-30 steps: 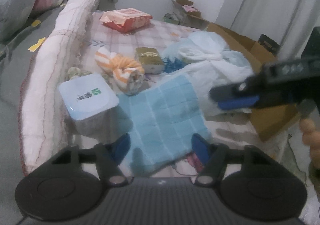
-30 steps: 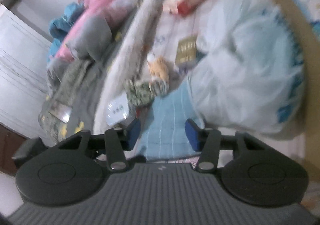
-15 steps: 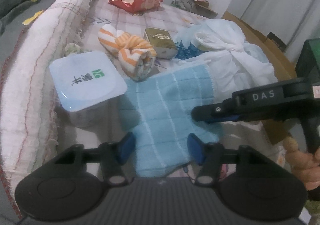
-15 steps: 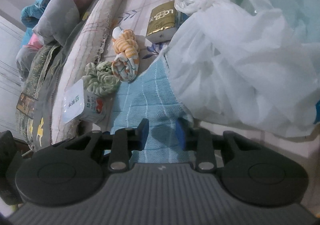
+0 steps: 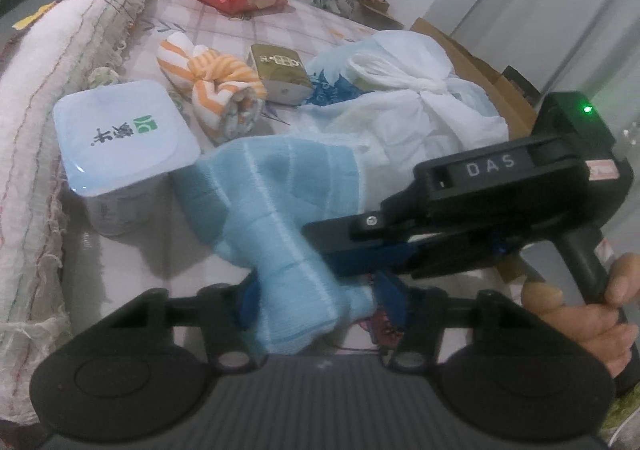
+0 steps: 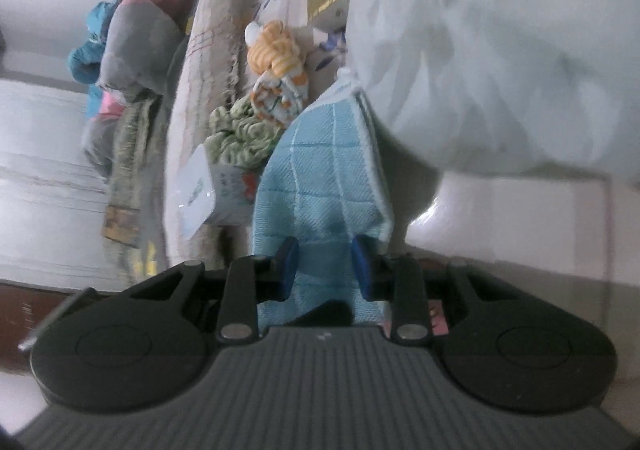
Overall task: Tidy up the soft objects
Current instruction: 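Close the right gripper on the blue towel, then lift the blue towel with the right gripper and carry it over the box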
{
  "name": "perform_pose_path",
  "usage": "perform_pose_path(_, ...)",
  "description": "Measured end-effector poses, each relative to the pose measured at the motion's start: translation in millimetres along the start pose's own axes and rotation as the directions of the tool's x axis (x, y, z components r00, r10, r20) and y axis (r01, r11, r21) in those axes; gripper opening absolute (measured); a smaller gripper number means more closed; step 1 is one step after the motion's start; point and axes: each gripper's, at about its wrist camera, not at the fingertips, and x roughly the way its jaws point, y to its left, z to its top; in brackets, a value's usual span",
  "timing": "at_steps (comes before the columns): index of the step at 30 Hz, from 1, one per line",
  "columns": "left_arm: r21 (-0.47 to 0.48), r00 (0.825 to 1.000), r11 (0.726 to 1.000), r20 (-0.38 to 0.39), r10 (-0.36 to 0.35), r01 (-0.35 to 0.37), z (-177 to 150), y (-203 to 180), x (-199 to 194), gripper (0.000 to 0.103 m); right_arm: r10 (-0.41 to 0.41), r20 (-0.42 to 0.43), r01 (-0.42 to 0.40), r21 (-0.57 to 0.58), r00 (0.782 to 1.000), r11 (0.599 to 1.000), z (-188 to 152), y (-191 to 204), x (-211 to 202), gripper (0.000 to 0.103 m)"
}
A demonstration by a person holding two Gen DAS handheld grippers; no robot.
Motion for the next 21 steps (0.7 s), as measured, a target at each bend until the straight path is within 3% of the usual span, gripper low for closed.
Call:
perform_pose_path(4,0.0,1.0,1.0,0.0,0.008,-0.008,-1.2,3.2,-1.8,0.038,0.078,-0.023,-0.076,0.071,0.997,0.995,-0.2,-8.6,4.1,0.035)
perform_pose_path(6,-0.005,1.0,1.0,-0.004,-0.005,0.005,-2.2,4.7,-2.0,0.037,0.115,-0.024,-0.112,0.084,0.993,0.99,-0.4,-8.7,2.7,0.049)
perform_pose_path(7,-0.003,1.0,1.0,-0.004,-0.005,0.005,-2.7,4.2,-1.7,0.036,0.122,-0.026,-0.12,0.081,0.992,0.989,-0.8,-6.9,2.7,0.05)
perform_pose_path(14,0.064,0.999,0.998,0.025,0.021,-0.022,-5.4,-8.5,-7.1,0.033,0.068,-0.023,-0.068,0.02,0.997,0.997,-3.8,12.3,10.3,0.05)
perform_pose_path(21,0.102,0.998,0.994,0.057,0.02,-0.026,-7.4,-20.2,-23.5,0.033,0.076,-0.004,-0.076,-0.006,0.997,0.997,-11.9,13.6,-2.5,0.04)
